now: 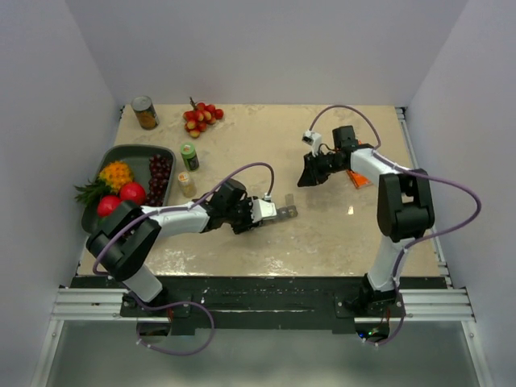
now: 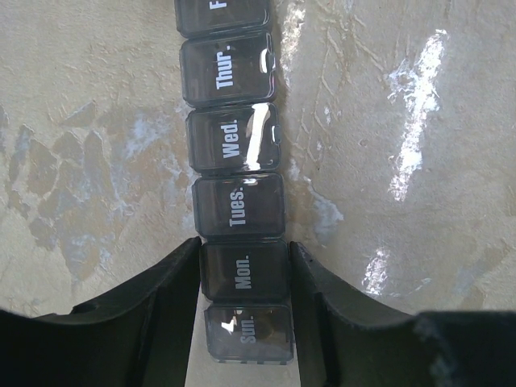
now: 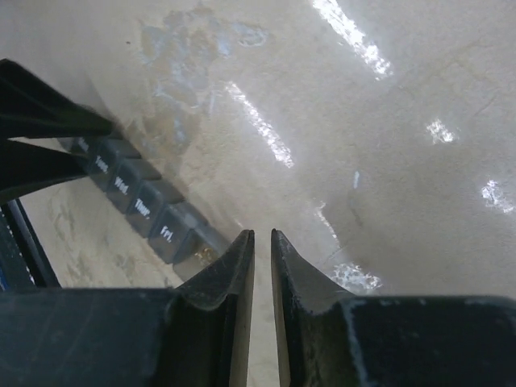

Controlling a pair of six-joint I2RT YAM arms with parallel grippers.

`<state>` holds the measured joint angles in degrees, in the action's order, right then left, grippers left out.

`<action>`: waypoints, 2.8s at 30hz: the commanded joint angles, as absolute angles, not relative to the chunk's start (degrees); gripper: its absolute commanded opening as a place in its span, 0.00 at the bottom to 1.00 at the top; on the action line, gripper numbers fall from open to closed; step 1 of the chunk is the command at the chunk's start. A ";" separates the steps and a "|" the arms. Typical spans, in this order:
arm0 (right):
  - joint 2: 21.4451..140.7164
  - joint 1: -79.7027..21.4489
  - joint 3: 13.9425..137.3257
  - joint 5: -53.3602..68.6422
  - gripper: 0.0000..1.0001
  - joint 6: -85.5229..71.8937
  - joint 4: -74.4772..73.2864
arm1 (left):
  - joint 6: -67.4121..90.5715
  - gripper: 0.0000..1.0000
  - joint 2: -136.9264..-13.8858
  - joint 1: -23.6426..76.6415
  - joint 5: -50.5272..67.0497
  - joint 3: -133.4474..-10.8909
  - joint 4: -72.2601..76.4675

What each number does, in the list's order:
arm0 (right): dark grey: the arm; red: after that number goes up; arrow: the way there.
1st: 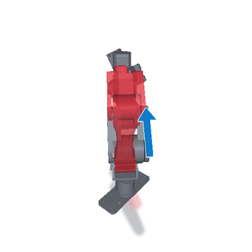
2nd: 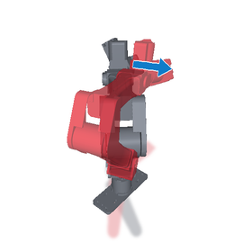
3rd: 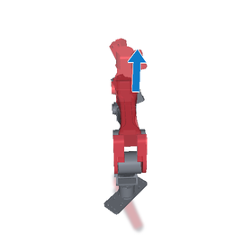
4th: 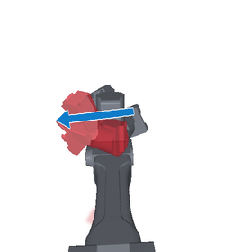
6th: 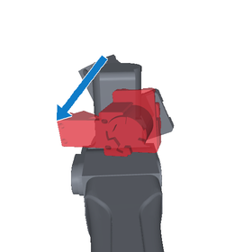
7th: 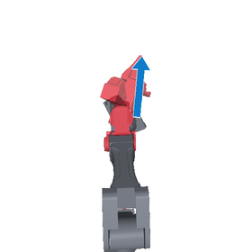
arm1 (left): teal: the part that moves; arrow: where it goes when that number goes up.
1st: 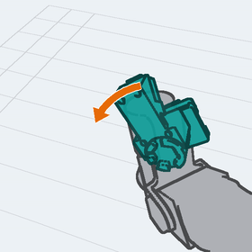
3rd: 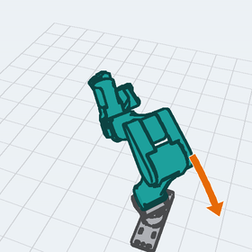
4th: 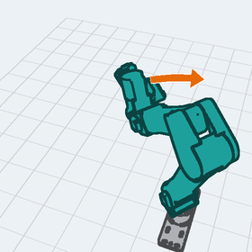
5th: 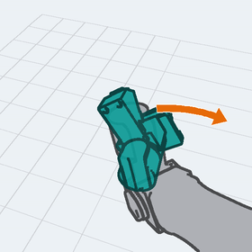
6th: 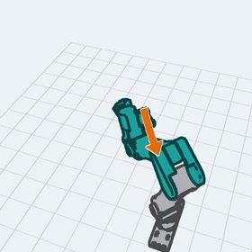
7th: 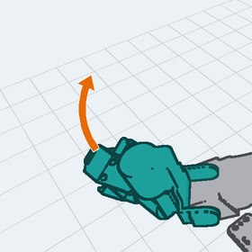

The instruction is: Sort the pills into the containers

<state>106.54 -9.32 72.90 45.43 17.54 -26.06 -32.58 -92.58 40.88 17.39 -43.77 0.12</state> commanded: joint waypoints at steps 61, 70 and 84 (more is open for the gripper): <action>112.13 -14.85 69.17 38.25 0.04 22.95 -32.79 | -24.79 0.23 -99.67 41.48 16.61 -50.62 -6.41; 109.26 -14.33 70.22 42.86 0.04 24.95 -34.45 | -24.61 0.22 -99.84 41.48 16.53 -50.71 -6.42; 93.08 -13.18 70.76 45.44 0.16 32.87 -41.66 | -15.91 0.74 -97.47 41.40 9.59 -53.79 -3.43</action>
<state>96.71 -13.69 71.13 45.82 30.22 -40.34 -20.45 -97.93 41.39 12.78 -51.07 -3.53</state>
